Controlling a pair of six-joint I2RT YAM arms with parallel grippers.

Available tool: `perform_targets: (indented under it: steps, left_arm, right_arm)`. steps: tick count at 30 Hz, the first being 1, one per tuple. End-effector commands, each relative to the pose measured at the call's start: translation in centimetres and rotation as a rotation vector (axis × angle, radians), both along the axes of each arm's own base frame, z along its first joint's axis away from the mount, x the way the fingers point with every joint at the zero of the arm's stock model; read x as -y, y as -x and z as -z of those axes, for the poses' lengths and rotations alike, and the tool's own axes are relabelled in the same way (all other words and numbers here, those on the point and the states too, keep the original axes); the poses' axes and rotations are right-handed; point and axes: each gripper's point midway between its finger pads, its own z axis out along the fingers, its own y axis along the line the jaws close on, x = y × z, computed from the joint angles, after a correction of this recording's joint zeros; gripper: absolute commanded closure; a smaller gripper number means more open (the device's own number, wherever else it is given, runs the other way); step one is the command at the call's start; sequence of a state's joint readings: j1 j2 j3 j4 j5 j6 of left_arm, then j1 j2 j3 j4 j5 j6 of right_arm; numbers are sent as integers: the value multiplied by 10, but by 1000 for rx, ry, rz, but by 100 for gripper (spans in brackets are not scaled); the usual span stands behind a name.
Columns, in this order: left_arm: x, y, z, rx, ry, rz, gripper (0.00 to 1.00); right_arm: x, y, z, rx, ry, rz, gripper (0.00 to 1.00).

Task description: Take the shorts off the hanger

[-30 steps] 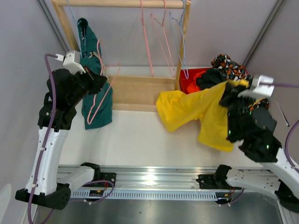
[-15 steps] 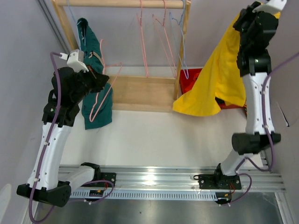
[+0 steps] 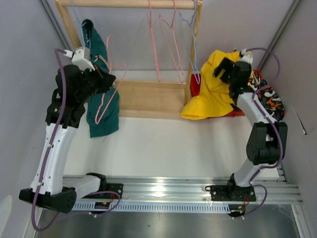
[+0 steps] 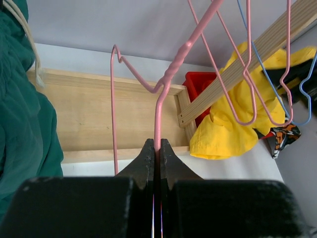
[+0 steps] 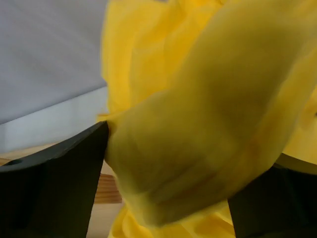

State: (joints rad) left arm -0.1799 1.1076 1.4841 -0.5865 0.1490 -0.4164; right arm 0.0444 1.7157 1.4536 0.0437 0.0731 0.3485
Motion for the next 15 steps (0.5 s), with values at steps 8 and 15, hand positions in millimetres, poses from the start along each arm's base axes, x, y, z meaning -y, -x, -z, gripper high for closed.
perform_targets:
  steps: [8,15]
  left_arm:
    - [7,-25,-104,213,44,25,100]
    - [39,-79,-136,302,102,145,100]
  right_arm:
    - [-11,101,-17,144,-127,0,1]
    - [-33,185,-31,195,-148,-86,1]
